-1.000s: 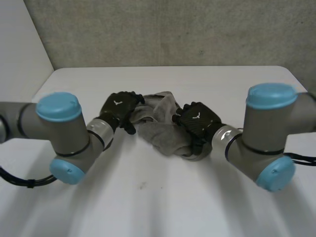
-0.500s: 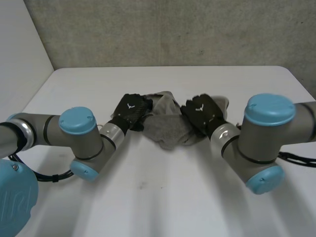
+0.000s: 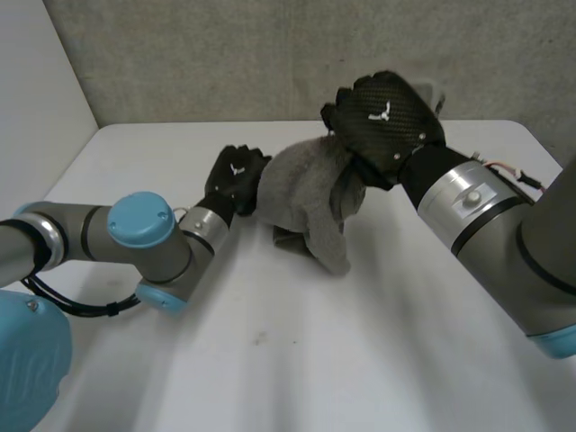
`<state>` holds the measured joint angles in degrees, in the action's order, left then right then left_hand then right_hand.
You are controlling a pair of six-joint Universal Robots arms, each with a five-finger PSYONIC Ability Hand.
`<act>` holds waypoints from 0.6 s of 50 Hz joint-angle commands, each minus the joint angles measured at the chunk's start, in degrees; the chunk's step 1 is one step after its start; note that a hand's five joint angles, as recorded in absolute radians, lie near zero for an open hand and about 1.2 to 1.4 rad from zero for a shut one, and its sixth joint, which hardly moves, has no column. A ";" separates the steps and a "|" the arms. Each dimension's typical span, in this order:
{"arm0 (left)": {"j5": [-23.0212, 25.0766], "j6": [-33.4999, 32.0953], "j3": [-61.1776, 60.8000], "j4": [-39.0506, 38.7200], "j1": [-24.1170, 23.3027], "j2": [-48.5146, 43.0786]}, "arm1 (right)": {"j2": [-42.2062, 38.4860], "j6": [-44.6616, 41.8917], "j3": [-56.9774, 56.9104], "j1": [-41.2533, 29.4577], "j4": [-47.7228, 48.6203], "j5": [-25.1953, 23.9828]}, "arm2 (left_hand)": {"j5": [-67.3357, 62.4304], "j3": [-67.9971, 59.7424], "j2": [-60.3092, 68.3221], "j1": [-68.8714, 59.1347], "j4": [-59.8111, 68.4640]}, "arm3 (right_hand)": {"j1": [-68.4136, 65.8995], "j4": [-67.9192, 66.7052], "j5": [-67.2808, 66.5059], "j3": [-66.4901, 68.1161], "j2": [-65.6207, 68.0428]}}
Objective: Fold the towel.
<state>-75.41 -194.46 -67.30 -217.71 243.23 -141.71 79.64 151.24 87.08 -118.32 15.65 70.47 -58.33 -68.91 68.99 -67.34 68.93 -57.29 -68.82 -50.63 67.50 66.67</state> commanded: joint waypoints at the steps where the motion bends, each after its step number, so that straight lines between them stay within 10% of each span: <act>1: -4.73 -0.40 -0.29 -6.75 1.10 7.40 | -0.54 -1.03 -2.61 0.64 10.37 0.37 | -11.67 -11.09 11.01 -12.66 11.07 | -22.71 -11.18 -19.37 12.50 13.33; 8: -8.79 0.04 -2.84 -11.16 3.66 19.46 | -2.73 0.63 -2.09 1.78 39.58 0.37 | -11.67 -11.09 11.01 -12.66 11.07 | -22.71 -11.18 -19.37 12.50 13.33; 14: -8.71 0.04 -10.66 -9.76 3.04 28.60 | -4.41 6.00 0.64 2.31 45.17 0.28 | -11.67 -11.09 11.01 -12.66 11.07 | -22.71 -11.18 -19.37 12.50 13.33; 25: -9.32 -0.40 -28.50 3.08 2.87 36.16 | -7.75 9.51 8.64 5.30 17.75 -6.13 | -11.67 -11.09 11.01 -12.66 11.07 | -22.71 -11.18 -19.37 12.50 13.33; 30: -9.32 -0.49 -35.26 14.03 2.78 38.53 | -7.31 -3.89 11.62 12.05 -3.83 -12.62 | -11.67 -11.09 11.01 -12.66 11.07 | -22.71 -11.18 -19.37 12.50 13.33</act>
<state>-84.63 -194.90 -96.20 -214.08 246.09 -105.28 71.78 160.11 95.86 -112.71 33.33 64.14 -59.44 -69.70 69.78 -68.59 69.71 -57.30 -68.84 -51.84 67.82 66.95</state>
